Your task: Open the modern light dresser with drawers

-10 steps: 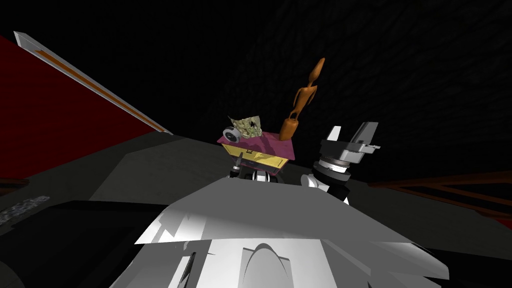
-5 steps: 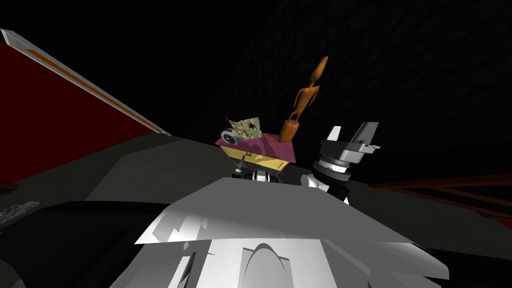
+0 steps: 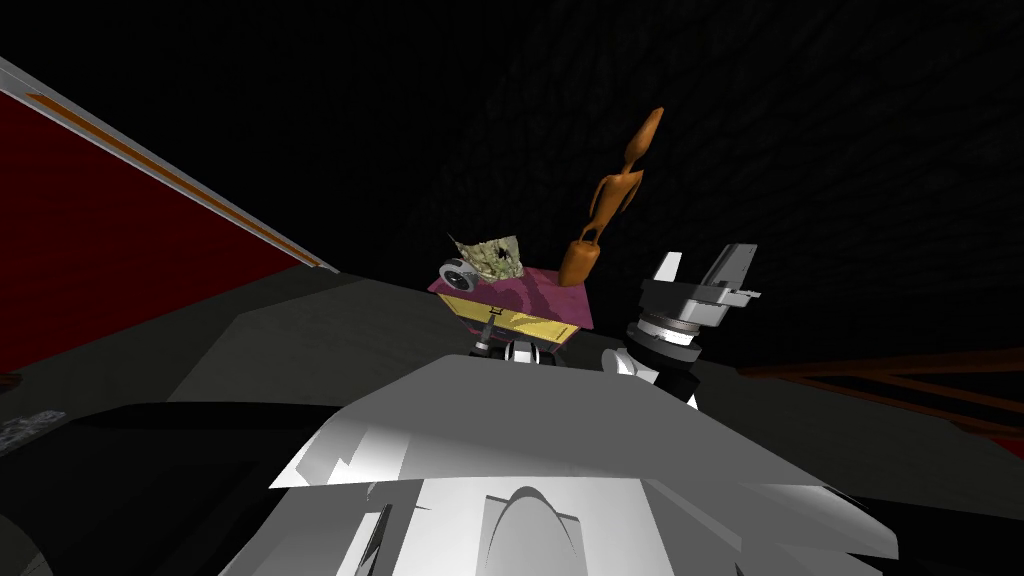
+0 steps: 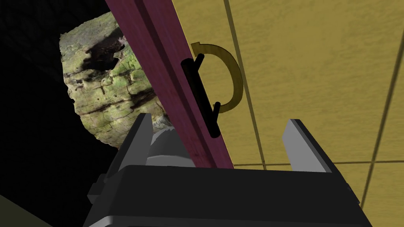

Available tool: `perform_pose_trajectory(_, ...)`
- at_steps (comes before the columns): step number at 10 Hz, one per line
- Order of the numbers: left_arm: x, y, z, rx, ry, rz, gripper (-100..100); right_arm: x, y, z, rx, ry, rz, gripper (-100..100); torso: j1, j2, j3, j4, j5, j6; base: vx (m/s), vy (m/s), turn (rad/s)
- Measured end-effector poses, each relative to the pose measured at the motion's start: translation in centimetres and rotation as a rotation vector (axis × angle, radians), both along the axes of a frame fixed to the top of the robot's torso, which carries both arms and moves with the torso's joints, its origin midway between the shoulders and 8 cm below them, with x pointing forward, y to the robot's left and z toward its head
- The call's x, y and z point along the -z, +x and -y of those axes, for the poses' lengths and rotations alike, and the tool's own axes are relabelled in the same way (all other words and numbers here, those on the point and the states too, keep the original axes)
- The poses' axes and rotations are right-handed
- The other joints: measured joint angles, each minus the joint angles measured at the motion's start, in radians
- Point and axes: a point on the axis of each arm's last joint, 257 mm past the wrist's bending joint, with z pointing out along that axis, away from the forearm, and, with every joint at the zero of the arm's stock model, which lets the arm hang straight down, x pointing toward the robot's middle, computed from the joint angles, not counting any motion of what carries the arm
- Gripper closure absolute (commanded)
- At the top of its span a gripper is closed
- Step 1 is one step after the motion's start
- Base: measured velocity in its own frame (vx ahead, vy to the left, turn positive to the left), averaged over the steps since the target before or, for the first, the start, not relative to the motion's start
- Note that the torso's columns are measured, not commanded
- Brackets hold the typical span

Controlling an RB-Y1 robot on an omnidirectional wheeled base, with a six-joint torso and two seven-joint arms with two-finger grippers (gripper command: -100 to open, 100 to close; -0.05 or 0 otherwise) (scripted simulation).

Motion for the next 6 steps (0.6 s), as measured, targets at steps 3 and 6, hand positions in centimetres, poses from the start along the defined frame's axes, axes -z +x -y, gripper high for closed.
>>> perform_pose_trajectory(3, 0.0, 0.4, 1.2, 0.004, -0.021, -0.003, -100, 0.0, 0.0, 0.0, 0.000, 0.000, 0.000, 0, 0.000, -0.002, -0.001, 0.000, 0.000, 0.000, -0.010, -0.003, 0.004)
perform_pose_trajectory(6, -0.4, 2.5, 1.3, 0.006, -0.021, -0.006, -100, 0.0, 0.0, 0.0, 0.000, 0.000, 0.000, 0, 0.000, -0.002, -0.001, -0.001, 0.000, 0.000, -0.009, -0.007, 0.002)
